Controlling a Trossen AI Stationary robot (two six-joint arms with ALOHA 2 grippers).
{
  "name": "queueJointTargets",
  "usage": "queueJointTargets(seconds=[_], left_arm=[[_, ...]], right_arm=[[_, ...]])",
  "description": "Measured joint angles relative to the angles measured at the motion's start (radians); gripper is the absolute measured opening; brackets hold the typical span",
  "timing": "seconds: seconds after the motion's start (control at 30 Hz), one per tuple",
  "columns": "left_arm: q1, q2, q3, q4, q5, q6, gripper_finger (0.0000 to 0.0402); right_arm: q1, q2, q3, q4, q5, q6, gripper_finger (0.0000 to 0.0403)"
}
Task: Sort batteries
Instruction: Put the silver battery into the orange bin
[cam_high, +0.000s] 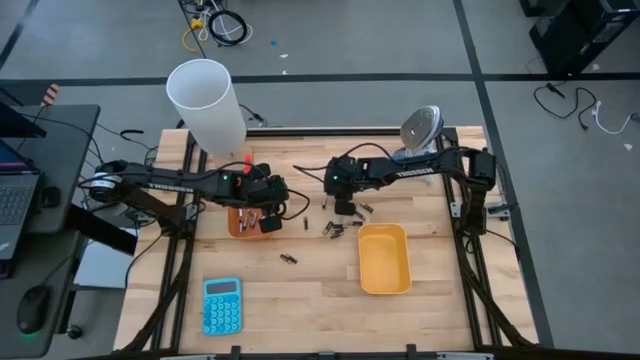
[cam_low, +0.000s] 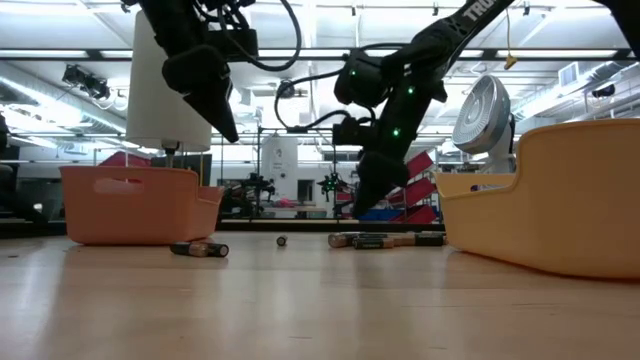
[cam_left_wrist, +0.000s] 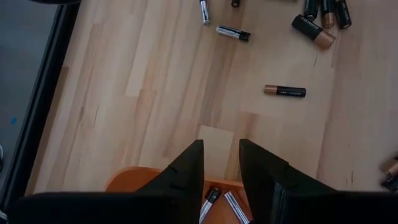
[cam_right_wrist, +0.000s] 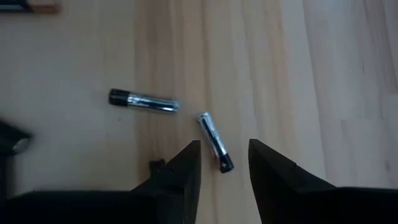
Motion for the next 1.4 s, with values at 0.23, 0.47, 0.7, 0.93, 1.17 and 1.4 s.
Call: queueJointTargets(seconds=[0.23, 0.47, 0.7, 0.93, 1.17, 1.4], left_arm=[[0.0, 0.0, 0.0, 0.01, 0.0, 0.002, 0.0104], [0.0, 0.0, 0.0, 0.026, 0.0, 0.003, 0.0104], [0.0, 0.0, 0.0, 0.027, 0.0, 0.005, 0.0104], [0.0, 0.0, 0.0, 0.035, 0.0, 0.006, 0.0104], [0.0, 0.0, 0.0, 0.04, 0.0, 0.006, 0.0104], [-0.001, 0.0, 0.0, 0.056, 0.0, 0.006, 0.0104]], right_arm=[[-0.005, 0.001, 0.0, 0.017, 0.001, 0.016, 0.0144], [-0.005, 0.049, 0.0, 0.027, -0.001, 0.014, 0.0155], [-0.009, 0.09, 0.001, 0.047, 0.002, 0.034, 0.0155], [-0.01, 0.093, 0.002, 0.051, -0.032, 0.018, 0.0145], [-0.011, 0.094, 0.002, 0.05, -0.072, 0.015, 0.0076], [-0.011, 0.094, 0.001, 0.055, -0.082, 0.008, 0.0015]])
